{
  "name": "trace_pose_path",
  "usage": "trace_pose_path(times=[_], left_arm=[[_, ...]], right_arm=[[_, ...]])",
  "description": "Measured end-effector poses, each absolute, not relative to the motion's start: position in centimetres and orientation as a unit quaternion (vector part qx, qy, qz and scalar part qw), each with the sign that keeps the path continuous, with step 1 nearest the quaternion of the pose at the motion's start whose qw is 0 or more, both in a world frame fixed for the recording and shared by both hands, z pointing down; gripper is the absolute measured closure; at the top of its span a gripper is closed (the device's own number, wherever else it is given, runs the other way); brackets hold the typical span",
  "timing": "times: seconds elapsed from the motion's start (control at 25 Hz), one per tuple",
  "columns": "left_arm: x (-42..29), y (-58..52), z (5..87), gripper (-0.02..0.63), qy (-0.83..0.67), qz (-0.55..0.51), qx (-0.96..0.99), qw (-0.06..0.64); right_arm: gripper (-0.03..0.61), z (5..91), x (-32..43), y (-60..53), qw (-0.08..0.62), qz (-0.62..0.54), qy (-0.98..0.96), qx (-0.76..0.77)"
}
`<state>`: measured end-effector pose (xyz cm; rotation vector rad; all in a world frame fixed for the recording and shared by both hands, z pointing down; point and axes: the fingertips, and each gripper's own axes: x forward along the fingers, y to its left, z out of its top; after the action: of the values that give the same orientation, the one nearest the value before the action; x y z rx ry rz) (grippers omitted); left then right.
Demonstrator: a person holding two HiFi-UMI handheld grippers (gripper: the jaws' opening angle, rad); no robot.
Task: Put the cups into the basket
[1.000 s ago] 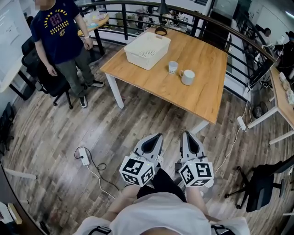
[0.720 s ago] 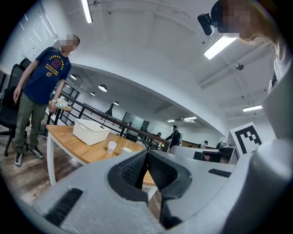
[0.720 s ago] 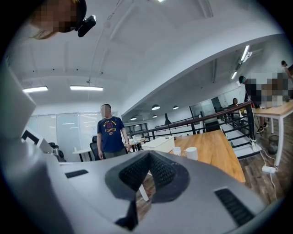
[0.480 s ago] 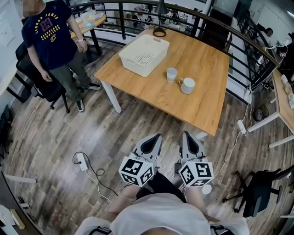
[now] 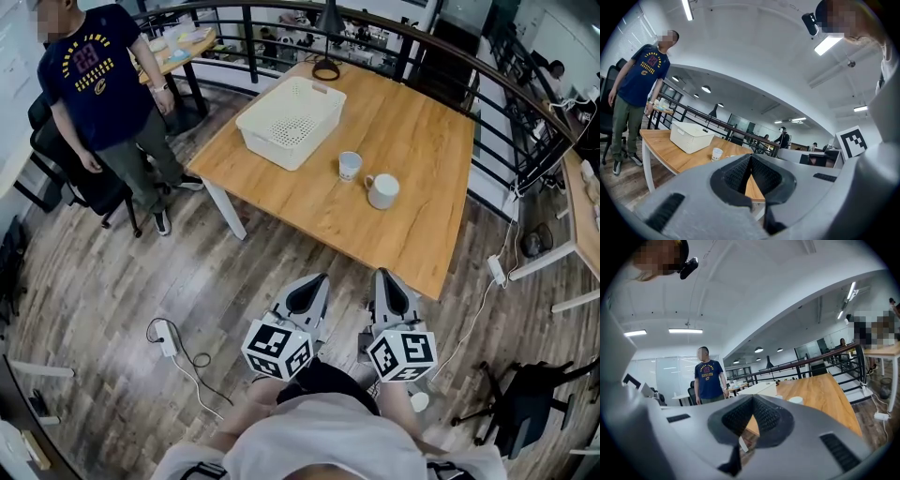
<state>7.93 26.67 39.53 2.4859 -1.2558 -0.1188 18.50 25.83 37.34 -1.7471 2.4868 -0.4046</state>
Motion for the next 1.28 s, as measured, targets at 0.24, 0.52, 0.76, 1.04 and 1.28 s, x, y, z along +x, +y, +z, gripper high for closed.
trace_pose_path(times=[0.24,0.52,0.76,1.04,1.28], left_arm=[[8.4,23.2,40.2,0.606,-0.453,-0.042,0.873,0.174],[7.9,21.2,40.4,0.606,-0.469,-0.047,0.864,0.178],[8.1,20.7,40.5,0.606,-0.474,-0.045,0.861,0.179],[9.0,19.8,40.2,0.606,-0.464,-0.043,0.866,0.181],[9.1,18.1,40.3,0.606,-0.460,-0.045,0.867,0.184]], right_arm=[[0.568,37.9,19.0,22.2,0.033,-0.126,0.819,-0.559],[0.568,38.2,19.4,19.6,0.025,-0.123,0.824,-0.552],[0.568,38.2,20.1,18.7,0.021,-0.117,0.823,-0.556],[0.568,37.8,19.7,18.0,0.013,-0.105,0.837,-0.538],[0.568,38.2,18.9,16.4,0.008,-0.112,0.845,-0.523]])
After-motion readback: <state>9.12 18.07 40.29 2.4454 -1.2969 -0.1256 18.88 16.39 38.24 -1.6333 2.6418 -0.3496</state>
